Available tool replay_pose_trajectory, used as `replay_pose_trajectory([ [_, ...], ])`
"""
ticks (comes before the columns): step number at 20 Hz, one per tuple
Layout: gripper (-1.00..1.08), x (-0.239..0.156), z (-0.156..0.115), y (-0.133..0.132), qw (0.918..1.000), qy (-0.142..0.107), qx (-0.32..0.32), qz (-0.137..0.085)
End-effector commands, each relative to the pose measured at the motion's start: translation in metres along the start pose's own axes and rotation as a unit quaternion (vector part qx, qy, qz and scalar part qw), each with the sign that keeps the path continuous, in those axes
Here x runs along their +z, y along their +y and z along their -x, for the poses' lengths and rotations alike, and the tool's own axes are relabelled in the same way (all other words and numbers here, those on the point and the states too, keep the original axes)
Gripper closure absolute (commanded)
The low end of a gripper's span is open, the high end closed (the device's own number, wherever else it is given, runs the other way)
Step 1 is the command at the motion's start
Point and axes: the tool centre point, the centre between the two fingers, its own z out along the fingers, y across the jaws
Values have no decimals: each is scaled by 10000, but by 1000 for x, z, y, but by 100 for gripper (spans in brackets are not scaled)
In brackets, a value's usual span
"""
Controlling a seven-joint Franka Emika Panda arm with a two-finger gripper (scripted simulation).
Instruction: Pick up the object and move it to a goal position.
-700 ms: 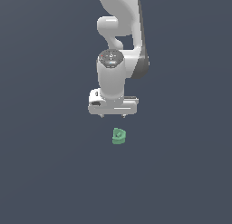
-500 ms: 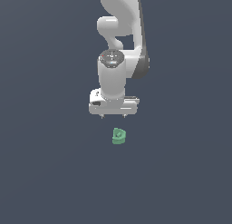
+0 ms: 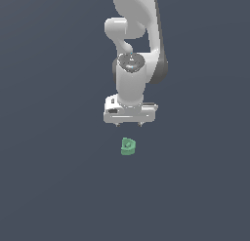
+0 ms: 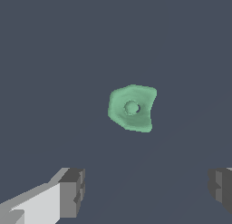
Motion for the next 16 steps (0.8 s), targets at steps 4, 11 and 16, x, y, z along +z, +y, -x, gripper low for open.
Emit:
replay_pose_trajectory([
  [4, -92, 6, -6, 1, 10000, -2, 88, 0],
  [11, -92, 31, -25, 1, 9993, -5, 384, -1],
  [16, -92, 51, -39, 2, 9981, -6, 610, 5],
])
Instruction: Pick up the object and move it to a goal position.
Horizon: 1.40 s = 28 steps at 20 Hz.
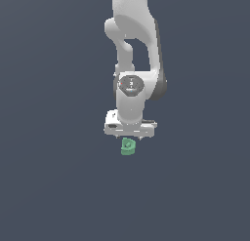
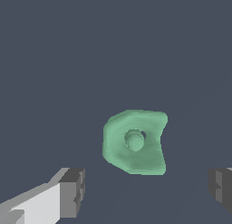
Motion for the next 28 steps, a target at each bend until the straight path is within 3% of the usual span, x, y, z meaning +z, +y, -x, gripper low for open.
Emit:
replay_pose_trajectory([
  [1, -92, 9, -6, -1, 10000, 3, 98, 3],
  [12, -92, 21, -11, -1, 9998, -2, 188, 7],
  [26, -92, 69, -12, -1, 9998, 2, 201, 7],
  [27, 108, 69, -12, -1, 9998, 2, 201, 7],
  [28, 108, 69, -12, -1, 9998, 2, 201, 7],
])
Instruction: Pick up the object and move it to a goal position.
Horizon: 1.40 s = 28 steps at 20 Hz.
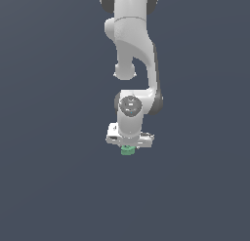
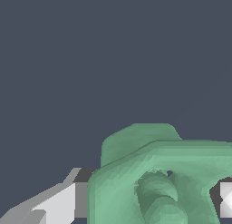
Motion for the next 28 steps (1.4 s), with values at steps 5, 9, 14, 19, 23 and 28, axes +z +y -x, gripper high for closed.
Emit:
replay_pose_trajectory([
  [5, 108, 0, 0, 0, 10000, 3, 0, 0],
  [9, 108, 0, -1, 0, 10000, 6, 2, 0],
  [14, 108, -6, -4, 0, 10000, 6, 2, 0],
  [19, 108, -24, -15, -1, 10000, 6, 2, 0],
  [23, 108, -46, -29, -2, 10000, 6, 2, 0],
  [28, 108, -78, -50, -4, 10000, 6, 2, 0],
])
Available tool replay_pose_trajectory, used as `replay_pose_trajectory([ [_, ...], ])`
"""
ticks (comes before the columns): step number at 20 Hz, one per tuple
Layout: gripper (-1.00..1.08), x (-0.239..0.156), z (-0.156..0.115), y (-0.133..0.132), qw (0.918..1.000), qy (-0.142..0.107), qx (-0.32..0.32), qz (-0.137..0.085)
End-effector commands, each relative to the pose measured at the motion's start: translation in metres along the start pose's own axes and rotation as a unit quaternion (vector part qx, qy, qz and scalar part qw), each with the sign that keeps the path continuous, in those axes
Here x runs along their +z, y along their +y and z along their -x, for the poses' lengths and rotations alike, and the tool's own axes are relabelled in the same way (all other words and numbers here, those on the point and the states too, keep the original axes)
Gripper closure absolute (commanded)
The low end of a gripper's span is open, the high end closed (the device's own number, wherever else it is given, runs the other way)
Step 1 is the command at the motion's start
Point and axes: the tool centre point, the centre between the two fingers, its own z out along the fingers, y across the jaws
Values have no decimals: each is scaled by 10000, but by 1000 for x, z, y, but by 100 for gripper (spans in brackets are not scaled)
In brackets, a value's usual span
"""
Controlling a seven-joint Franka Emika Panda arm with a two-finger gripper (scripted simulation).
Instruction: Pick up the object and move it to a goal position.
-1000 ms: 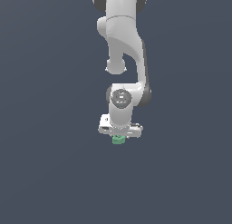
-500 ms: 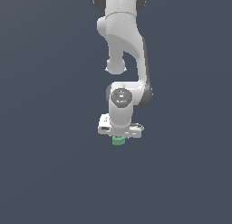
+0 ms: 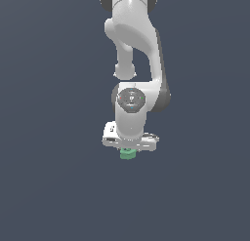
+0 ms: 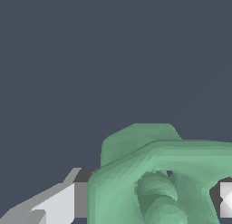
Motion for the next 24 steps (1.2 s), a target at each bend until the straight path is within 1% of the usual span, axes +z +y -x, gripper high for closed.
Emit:
replay_pose_trajectory([
  [1, 108, -17, -11, -1, 10000, 0, 0, 0],
  [6, 108, -49, -32, -3, 10000, -1, 0, 2],
  [11, 108, -70, -47, -4, 10000, -1, 0, 2],
  [17, 108, -83, -57, -5, 10000, -1, 0, 2],
  [24, 108, -88, -61, -5, 10000, -1, 0, 2],
])
